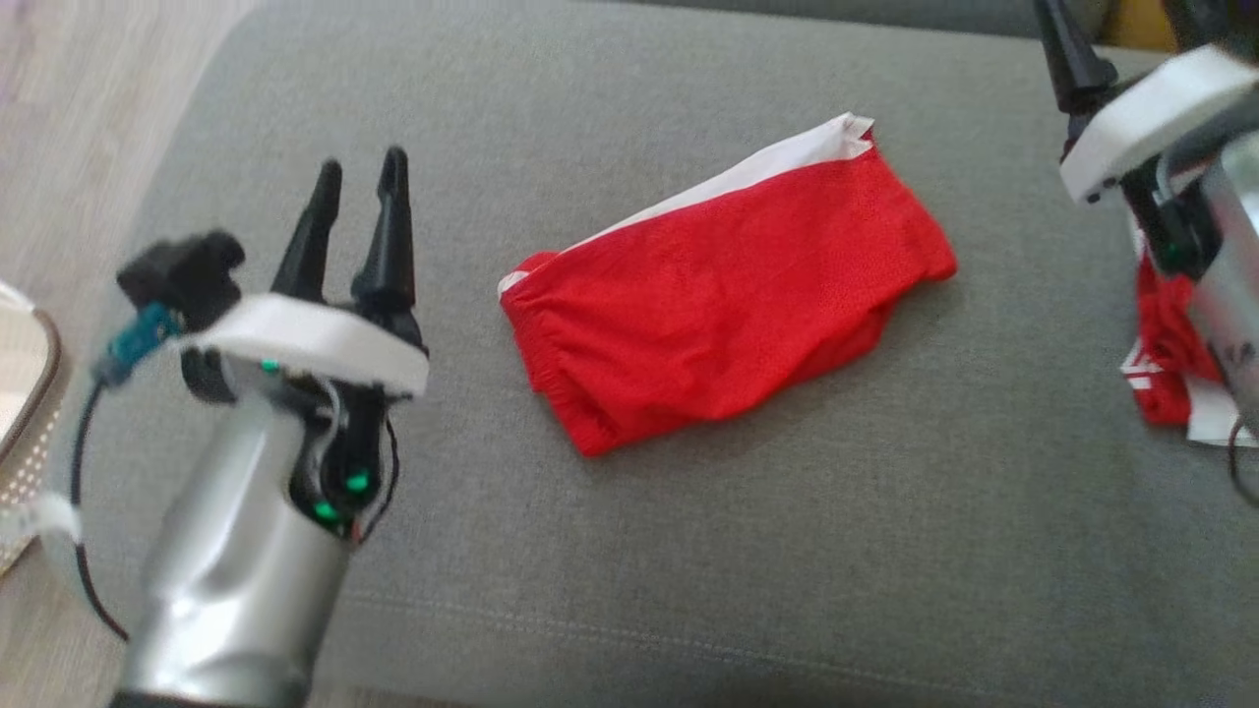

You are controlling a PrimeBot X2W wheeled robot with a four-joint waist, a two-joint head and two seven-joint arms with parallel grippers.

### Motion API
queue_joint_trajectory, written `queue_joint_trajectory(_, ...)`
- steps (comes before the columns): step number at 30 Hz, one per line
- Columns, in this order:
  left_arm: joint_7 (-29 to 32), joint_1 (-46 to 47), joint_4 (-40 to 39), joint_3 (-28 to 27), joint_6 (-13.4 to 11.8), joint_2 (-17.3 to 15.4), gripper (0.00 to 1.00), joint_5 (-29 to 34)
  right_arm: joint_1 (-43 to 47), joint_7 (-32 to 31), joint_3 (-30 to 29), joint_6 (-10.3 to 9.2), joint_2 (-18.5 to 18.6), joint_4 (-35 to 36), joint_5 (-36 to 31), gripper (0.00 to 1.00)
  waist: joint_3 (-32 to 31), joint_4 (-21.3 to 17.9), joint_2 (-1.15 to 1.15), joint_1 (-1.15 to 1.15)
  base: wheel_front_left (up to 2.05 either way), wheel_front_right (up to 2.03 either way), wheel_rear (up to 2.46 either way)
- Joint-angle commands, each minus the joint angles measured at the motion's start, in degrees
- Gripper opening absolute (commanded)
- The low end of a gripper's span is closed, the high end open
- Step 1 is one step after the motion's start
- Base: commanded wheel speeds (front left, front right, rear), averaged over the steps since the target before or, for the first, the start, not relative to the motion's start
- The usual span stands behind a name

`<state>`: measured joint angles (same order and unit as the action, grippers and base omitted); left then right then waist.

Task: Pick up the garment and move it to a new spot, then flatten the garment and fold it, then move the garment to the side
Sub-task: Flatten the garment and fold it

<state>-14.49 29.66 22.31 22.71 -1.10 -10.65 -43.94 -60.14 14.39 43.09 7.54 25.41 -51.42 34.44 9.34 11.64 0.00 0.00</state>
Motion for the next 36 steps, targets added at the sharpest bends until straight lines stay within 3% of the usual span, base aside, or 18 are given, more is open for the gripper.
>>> queue_joint_trajectory(1,-0.5,-0.3,-2.9,-3.2,-0.3,-0.5,1.0,1.4,4.2,0.6,-3.0,-0.05,0.4,3.0,-1.9,1.0,-1.6,-1.1,0.0,0.0,0.0,0.0,0.0)
queue_joint_trajectory(10,-0.5,-13.5,-10.0,-9.6,0.7,4.5,1.0,10.3,29.5,0.6,-24.8,-0.05,-5.4,22.2,-19.6,1.0,-6.1,-3.1,0.0,0.0,0.0,0.0,0.0)
queue_joint_trajectory(15,-0.5,-19.8,-12.4,-12.0,2.6,6.6,1.0,14.2,40.6,0.6,-33.3,-0.05,-9.8,29.2,-24.5,1.0,-7.5,-3.3,0.0,0.0,0.0,0.0,0.0)
queue_joint_trajectory(23,-0.5,-25.9,-14.9,-15.2,4.0,7.7,1.0,18.8,49.7,0.5,-38.9,-0.05,-13.6,34.5,-29.3,1.0,-8.3,-3.6,0.0,0.0,0.0,0.0,0.0)
queue_joint_trajectory(36,-0.5,-26.6,-15.5,-14.3,3.9,7.8,1.0,19.4,53.3,-0.8,-41.8,-0.05,-17.2,36.6,-31.3,1.0,-8.1,-2.6,0.0,0.0,0.0,0.0,0.0)
